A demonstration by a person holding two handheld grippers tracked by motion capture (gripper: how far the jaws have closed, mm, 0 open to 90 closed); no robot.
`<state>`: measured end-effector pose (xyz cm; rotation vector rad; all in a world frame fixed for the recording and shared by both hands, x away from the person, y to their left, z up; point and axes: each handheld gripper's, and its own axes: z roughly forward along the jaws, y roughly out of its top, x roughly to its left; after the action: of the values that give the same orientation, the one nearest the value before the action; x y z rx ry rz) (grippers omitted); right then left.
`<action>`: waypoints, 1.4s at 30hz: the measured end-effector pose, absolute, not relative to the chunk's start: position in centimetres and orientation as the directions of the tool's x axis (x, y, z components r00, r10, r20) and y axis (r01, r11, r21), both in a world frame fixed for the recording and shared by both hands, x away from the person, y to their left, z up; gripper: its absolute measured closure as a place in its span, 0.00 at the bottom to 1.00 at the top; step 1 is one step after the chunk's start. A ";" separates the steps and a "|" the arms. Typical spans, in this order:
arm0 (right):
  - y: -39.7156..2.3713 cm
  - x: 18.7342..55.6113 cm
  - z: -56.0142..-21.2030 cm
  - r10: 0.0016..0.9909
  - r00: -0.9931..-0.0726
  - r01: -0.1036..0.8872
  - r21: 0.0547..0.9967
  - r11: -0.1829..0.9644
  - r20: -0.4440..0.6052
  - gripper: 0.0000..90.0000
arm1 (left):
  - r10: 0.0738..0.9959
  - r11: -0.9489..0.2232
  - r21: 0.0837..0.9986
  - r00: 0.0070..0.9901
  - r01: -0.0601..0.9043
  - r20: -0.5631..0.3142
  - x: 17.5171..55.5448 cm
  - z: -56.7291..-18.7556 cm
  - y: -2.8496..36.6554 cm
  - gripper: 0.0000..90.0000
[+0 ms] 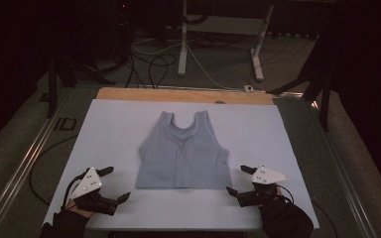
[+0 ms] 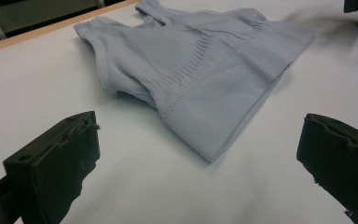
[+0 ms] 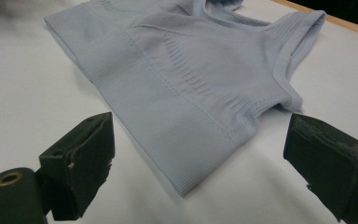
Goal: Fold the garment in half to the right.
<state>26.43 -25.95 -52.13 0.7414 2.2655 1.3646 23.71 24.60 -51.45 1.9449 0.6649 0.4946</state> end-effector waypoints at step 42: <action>-22.0 31.0 -41.1 0.576 -0.806 0.111 0.921 0.374 -0.137 0.10 | 0.591 -0.455 0.870 0.795 0.191 0.134 23.9 -44.7 21.3 0.01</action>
<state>31.00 -22.00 -41.11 0.5942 2.2003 1.4240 23.89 21.27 -44.73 2.0267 0.5819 0.5280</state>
